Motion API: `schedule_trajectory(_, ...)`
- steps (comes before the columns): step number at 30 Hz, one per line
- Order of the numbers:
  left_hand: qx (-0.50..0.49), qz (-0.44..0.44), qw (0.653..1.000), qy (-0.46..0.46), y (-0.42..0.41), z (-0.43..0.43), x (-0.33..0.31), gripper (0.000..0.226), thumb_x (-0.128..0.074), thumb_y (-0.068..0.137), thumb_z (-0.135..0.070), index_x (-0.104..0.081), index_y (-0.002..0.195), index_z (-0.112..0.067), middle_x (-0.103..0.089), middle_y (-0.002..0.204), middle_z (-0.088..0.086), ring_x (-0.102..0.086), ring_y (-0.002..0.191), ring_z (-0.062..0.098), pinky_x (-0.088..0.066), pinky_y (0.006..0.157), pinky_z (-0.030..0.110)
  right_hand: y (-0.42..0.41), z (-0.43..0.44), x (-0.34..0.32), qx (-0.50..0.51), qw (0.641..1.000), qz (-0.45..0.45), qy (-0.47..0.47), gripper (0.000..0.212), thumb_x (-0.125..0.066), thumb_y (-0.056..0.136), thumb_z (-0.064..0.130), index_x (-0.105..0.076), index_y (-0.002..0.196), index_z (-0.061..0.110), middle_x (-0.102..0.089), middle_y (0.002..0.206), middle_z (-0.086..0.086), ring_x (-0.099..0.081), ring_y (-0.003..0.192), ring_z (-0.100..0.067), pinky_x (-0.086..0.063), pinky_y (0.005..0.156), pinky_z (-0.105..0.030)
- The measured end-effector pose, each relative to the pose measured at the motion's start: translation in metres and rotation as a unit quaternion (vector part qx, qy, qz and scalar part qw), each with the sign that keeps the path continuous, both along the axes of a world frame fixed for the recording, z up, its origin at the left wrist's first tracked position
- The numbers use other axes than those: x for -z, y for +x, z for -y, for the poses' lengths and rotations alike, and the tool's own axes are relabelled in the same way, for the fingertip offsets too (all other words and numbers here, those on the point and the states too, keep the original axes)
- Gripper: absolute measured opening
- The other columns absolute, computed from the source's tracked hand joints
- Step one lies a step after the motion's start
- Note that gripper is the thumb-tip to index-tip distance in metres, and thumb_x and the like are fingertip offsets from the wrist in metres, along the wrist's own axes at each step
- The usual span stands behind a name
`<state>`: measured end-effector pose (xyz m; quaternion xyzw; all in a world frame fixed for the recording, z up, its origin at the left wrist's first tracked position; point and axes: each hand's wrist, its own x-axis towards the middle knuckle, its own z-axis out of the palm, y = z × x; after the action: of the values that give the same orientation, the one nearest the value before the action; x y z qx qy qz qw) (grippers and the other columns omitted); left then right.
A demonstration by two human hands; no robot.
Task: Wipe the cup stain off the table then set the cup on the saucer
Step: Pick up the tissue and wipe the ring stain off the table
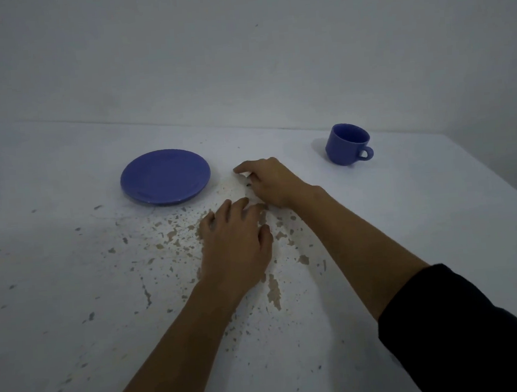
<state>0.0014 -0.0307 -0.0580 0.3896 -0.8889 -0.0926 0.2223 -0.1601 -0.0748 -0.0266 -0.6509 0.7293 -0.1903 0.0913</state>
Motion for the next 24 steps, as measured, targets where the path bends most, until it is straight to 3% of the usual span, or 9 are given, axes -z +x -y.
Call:
schedule_trajectory(3,0.003,-0.002,1.000,-0.003,0.001,-0.001,-0.001,0.039,-0.038,0.091,-0.038,-0.052,0.126,-0.025,-0.052,0.136,0.001,-0.043,0.126,0.022,-0.025,0.106,0.048,0.002,-0.015,-0.017,-0.026,0.998,0.055,0.024,0.039,-0.039,0.094,0.001,-0.060,0.127,0.010,-0.059,0.134,-0.009,-0.056,0.120,-0.019,-0.037,0.100,-0.020)
schedule_trajectory(5,0.004,0.004,1.000,0.000,0.002,-0.001,-0.001,0.041,-0.038,0.092,-0.038,-0.050,0.129,-0.025,-0.049,0.140,0.001,-0.040,0.130,0.023,-0.023,0.108,0.049,-0.002,-0.023,-0.027,-0.008,0.981,0.194,0.018,0.033,-0.044,0.096,0.006,-0.063,0.122,0.009,-0.062,0.130,-0.007,-0.058,0.116,-0.017,-0.042,0.097,-0.017)
schedule_trajectory(6,0.004,0.009,1.000,0.005,0.002,-0.001,0.000,0.042,-0.038,0.093,-0.039,-0.049,0.131,-0.025,-0.046,0.143,0.001,-0.037,0.133,0.023,-0.021,0.109,0.049,-0.004,-0.025,-0.030,0.022,0.957,0.290,0.006,0.030,-0.046,0.096,0.008,-0.064,0.121,0.007,-0.063,0.127,-0.009,-0.060,0.114,-0.020,-0.048,0.096,-0.023)
schedule_trajectory(8,0.004,0.016,1.000,0.011,0.002,0.000,0.000,0.044,-0.037,0.094,-0.040,-0.046,0.135,-0.026,-0.042,0.147,0.000,-0.032,0.137,0.022,-0.018,0.111,0.049,-0.009,-0.025,-0.033,0.111,0.863,0.492,-0.019,0.027,-0.049,0.096,0.006,-0.062,0.119,0.000,-0.063,0.125,-0.019,-0.063,0.111,-0.031,-0.056,0.091,-0.039)
schedule_trajectory(10,0.007,0.017,1.000,0.014,0.002,-0.001,0.000,0.045,-0.035,0.094,-0.040,-0.043,0.137,-0.027,-0.039,0.149,0.000,-0.029,0.139,0.022,-0.016,0.112,0.049,-0.014,-0.022,-0.034,0.189,0.800,0.568,-0.034,0.025,-0.054,0.093,0.002,-0.062,0.117,-0.003,-0.062,0.123,-0.022,-0.064,0.108,-0.033,-0.059,0.082,-0.040)
schedule_trajectory(13,0.005,0.015,1.000,0.018,0.002,-0.001,-0.001,0.045,-0.036,0.094,-0.040,-0.043,0.137,-0.028,-0.039,0.149,-0.001,-0.028,0.140,0.021,-0.015,0.113,0.048,-0.023,-0.018,-0.028,0.271,0.894,0.356,-0.033,0.023,-0.062,0.088,0.006,-0.069,0.110,0.009,-0.066,0.119,-0.012,-0.068,0.097,-0.023,-0.058,0.087,-0.037)
schedule_trajectory(15,0.004,0.013,1.000,0.020,0.002,-0.001,-0.002,0.045,-0.036,0.094,-0.040,-0.043,0.137,-0.028,-0.038,0.150,-0.001,-0.028,0.140,0.021,-0.015,0.113,0.048,-0.028,-0.021,-0.024,0.292,0.927,0.226,-0.066,0.025,-0.061,0.089,0.004,-0.069,0.112,0.010,-0.067,0.120,-0.008,-0.065,0.102,-0.019,-0.053,0.095,-0.030)
schedule_trajectory(21,0.003,0.016,1.000,0.020,0.002,-0.001,-0.002,0.046,-0.035,0.094,-0.041,-0.042,0.137,-0.027,-0.038,0.150,-0.002,-0.027,0.140,0.020,-0.015,0.113,0.048,-0.039,-0.035,-0.020,0.276,0.949,0.138,-0.071,0.028,-0.055,0.090,0.002,-0.068,0.113,0.011,-0.067,0.120,-0.007,-0.062,0.107,-0.017,-0.044,0.091,-0.019)
schedule_trajectory(24,0.000,0.015,1.000,0.022,0.002,-0.001,-0.002,0.046,-0.036,0.094,-0.041,-0.043,0.137,-0.027,-0.037,0.150,-0.001,-0.027,0.140,0.021,-0.015,0.113,0.047,-0.039,-0.041,-0.020,0.199,0.974,0.106,-0.035,0.032,-0.052,0.095,0.023,-0.057,0.126,0.018,-0.056,0.136,-0.003,-0.053,0.121,-0.018,-0.040,0.102,-0.028)
